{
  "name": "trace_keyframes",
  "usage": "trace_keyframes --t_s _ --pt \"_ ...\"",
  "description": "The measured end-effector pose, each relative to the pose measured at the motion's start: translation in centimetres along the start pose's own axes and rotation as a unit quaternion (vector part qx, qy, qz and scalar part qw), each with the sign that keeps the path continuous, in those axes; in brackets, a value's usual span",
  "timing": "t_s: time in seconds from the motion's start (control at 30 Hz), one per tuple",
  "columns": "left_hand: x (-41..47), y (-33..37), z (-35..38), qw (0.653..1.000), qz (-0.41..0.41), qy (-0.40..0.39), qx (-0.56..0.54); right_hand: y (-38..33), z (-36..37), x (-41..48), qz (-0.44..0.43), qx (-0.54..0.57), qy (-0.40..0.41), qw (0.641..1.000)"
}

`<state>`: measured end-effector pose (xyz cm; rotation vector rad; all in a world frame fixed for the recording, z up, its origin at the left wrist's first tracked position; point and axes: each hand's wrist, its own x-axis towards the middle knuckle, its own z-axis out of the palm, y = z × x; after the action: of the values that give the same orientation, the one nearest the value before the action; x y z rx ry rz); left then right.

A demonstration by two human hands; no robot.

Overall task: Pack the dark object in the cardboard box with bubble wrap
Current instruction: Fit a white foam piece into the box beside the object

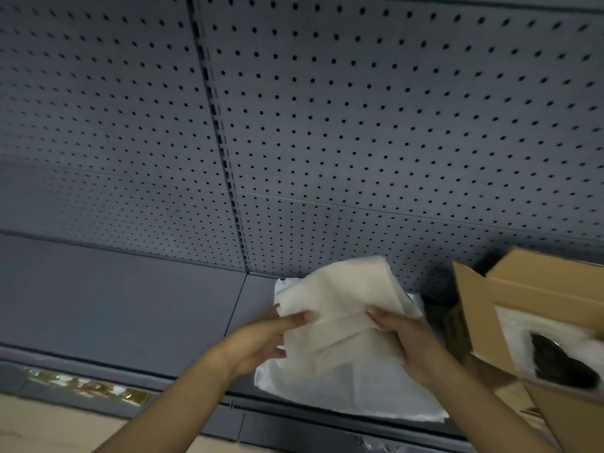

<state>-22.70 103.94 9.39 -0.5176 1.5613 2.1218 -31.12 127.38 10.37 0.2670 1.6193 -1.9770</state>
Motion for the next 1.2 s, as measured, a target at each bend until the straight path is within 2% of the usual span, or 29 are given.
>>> trace_keyframes --t_s 0.1,0.27,0.37,0.43,0.6,0.67,0.77,0.8,0.9,0.93,1.0,1.07,1.1,1.17,1.2 --pt "-0.5 1.4 1.3 0.998 0.050 -0.022 -0.030 -0.8 -0.8 -0.6 -0.006 -0.003 -0.020 1.000" --pt "-1.2 3.4 0.5 0.993 0.107 0.014 0.052 -3.4 -3.7 -1.1 0.023 -0.066 -0.115 0.991" --pt "-1.6 4.1 0.5 0.990 0.122 -0.013 0.067 -4.6 -4.0 -1.9 0.033 -0.175 -0.181 0.967" --pt "-1.9 4.6 0.6 0.989 0.128 -0.042 0.068 -4.9 -3.3 -2.6 0.002 -0.221 -0.187 0.957" --pt "-2.3 4.9 -0.4 0.988 0.136 -0.071 0.012 -4.7 -2.3 -3.3 -0.112 -0.154 -0.191 0.963" --pt "-2.1 4.9 -0.9 0.987 0.129 -0.082 -0.044 -4.7 -2.6 -3.3 -0.199 -0.148 -0.178 0.952" --pt "-1.7 5.2 -1.3 0.979 0.117 -0.088 -0.142 -4.9 -2.2 -3.5 -0.362 -0.205 -0.157 0.896" --pt "-1.7 5.4 -1.2 0.977 0.105 -0.087 -0.161 -4.8 -2.1 -3.6 -0.413 -0.252 -0.134 0.865" --pt "-2.0 6.1 0.0 0.986 0.070 -0.068 -0.139 -4.5 -1.2 -4.4 -0.550 -0.401 -0.063 0.730" --pt "-2.0 6.2 0.5 0.991 0.062 -0.060 -0.102 -4.5 -1.1 -4.8 -0.565 -0.414 -0.059 0.711" --pt "-2.2 6.4 1.3 0.997 0.050 -0.052 -0.034 -4.5 -0.9 -5.5 -0.571 -0.413 -0.079 0.705" --pt "-2.2 6.5 1.2 0.997 0.037 -0.065 -0.018 -4.2 -1.0 -6.0 -0.544 -0.396 -0.110 0.731" --pt "-2.3 6.6 1.1 0.997 0.035 -0.072 -0.011 -4.3 -1.0 -6.3 -0.511 -0.369 -0.126 0.767" --pt "-2.3 6.6 1.1 0.997 0.039 -0.074 0.000 -4.5 -1.5 -6.8 -0.385 -0.284 -0.185 0.858" --pt "-2.2 6.5 1.1 0.997 0.046 -0.067 0.005 -4.7 -1.9 -6.8 -0.332 -0.280 -0.195 0.879"
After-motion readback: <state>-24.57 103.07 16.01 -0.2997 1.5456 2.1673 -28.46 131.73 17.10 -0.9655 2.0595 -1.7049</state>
